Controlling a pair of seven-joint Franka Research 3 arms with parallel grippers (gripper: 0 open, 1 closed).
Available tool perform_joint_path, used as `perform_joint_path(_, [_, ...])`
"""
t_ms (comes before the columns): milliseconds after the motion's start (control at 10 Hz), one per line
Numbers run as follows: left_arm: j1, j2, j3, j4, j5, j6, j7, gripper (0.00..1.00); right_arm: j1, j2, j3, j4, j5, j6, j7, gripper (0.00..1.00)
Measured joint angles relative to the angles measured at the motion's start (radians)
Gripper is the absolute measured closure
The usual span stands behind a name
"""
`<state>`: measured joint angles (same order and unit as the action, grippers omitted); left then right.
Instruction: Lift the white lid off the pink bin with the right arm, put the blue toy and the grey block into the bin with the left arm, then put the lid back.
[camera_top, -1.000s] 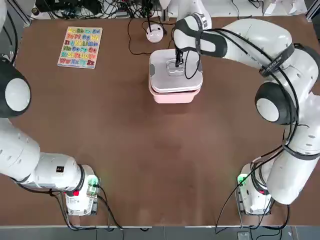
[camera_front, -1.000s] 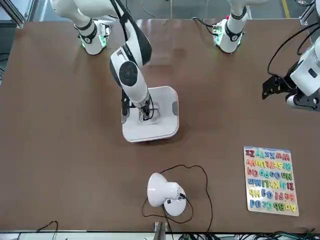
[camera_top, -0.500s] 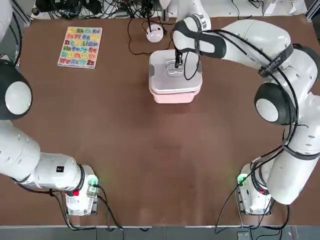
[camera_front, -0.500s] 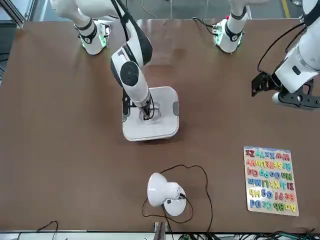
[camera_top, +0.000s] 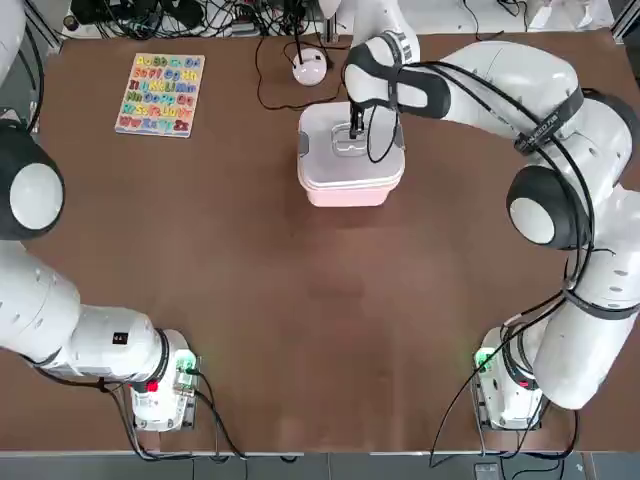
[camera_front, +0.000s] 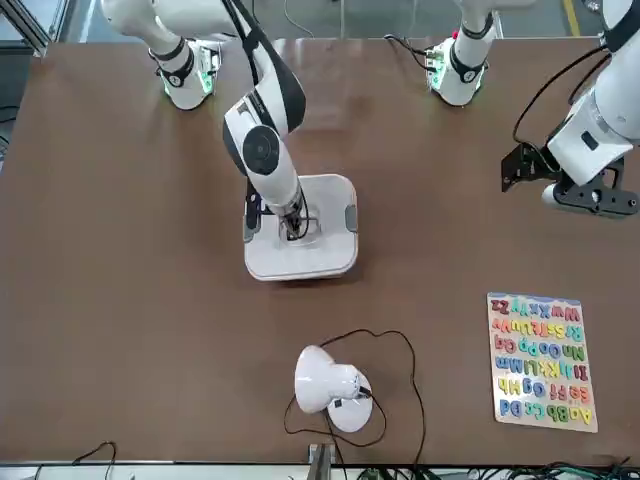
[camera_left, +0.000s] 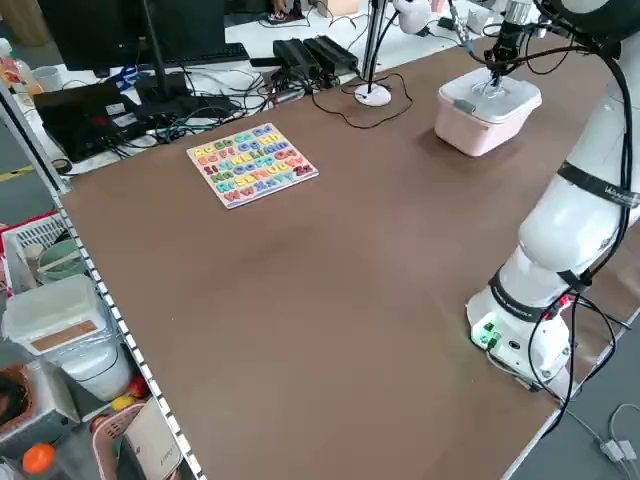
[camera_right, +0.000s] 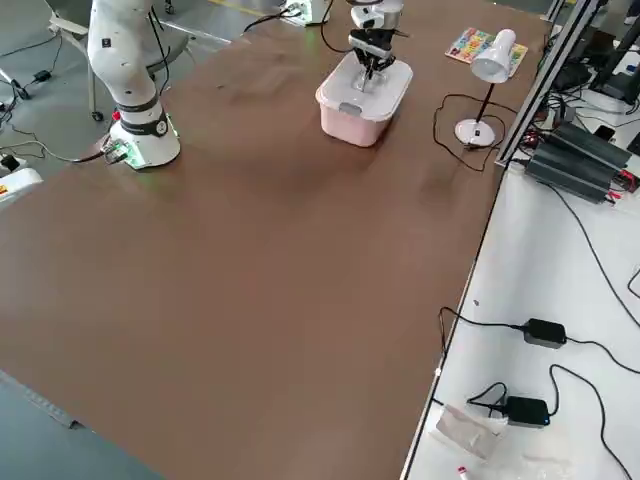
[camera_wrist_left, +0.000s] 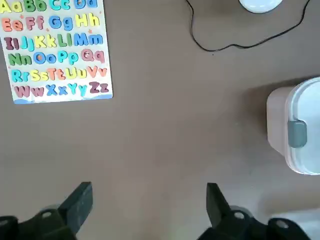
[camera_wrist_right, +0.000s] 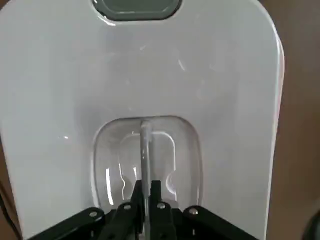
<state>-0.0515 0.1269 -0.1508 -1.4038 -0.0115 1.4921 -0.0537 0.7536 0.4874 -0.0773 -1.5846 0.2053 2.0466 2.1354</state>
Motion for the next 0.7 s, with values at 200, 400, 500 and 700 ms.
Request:
perform_joint_path(200, [0.001,0.0,0.0,0.0,0.0,0.0,0.0,0.0,0.008,0.001,0.0,0.0,0.0,0.002,0.01,0.93])
perform_joint_path(400, [0.002,0.0,0.0,0.0,0.0,0.0,0.0,0.0,0.01,0.003,-0.001,0.0,0.0,0.003,0.011,0.92])
perform_joint_path(500, [0.002,0.0,0.0,0.0,0.0,0.0,0.0,0.0,0.016,0.009,0.0,0.0,0.0,0.003,0.011,0.8])
perform_joint_path(700, [0.002,0.0,0.0,0.0,0.0,0.0,0.0,0.0,0.028,0.027,0.0,0.0,0.0,0.006,0.014,0.5])
